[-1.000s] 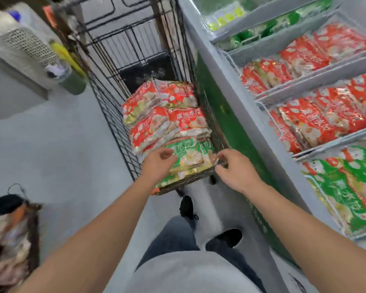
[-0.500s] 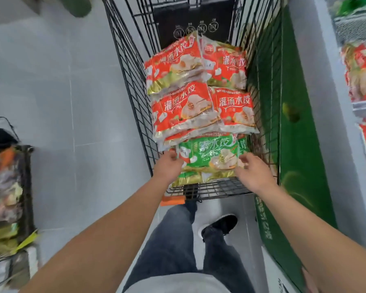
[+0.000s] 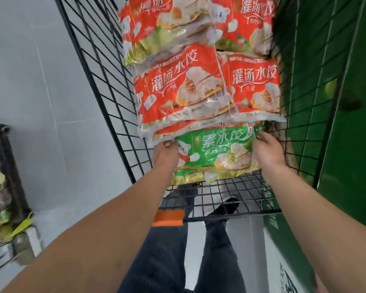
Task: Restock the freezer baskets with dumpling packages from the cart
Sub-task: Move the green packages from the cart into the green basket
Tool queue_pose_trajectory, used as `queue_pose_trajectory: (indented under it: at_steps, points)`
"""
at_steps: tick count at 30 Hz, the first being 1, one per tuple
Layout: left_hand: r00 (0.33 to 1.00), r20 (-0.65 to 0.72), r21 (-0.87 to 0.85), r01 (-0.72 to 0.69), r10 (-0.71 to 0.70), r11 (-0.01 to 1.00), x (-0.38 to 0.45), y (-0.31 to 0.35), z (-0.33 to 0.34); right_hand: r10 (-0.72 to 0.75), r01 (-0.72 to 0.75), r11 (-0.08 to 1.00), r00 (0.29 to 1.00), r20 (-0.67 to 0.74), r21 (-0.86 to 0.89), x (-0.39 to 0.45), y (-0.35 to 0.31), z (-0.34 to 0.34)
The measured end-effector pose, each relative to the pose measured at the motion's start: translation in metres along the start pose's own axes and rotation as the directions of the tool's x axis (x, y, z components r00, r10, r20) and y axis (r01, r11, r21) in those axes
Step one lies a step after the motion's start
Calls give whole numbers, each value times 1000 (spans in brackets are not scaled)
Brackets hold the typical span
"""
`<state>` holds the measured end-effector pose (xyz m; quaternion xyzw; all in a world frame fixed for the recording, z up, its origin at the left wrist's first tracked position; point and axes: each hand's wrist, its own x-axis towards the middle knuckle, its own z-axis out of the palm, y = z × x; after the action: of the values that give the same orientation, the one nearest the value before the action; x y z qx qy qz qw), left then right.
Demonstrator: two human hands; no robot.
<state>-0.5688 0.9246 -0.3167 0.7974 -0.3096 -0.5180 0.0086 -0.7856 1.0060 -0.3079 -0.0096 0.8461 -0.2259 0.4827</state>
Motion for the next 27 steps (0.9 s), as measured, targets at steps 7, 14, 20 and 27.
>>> queue_pose_trajectory:
  at_steps: [7,14,20,27]
  points:
    - [983,134,-145,141,-122,979,4,-4,1,17,-12,997,998,-68,78,-4,-4,0]
    - [985,139,-133,118,-99,984,-36,-13,-17,127,-188,886,978,168,424,-52,-1,-25]
    - [970,243,-241,65,-5,968,-97,-4,-46,93,-166,812,983,157,559,-113,-2,-76]
    - [907,353,-294,-123,227,948,-163,6,-66,-68,-33,746,990,126,665,-177,34,-146]
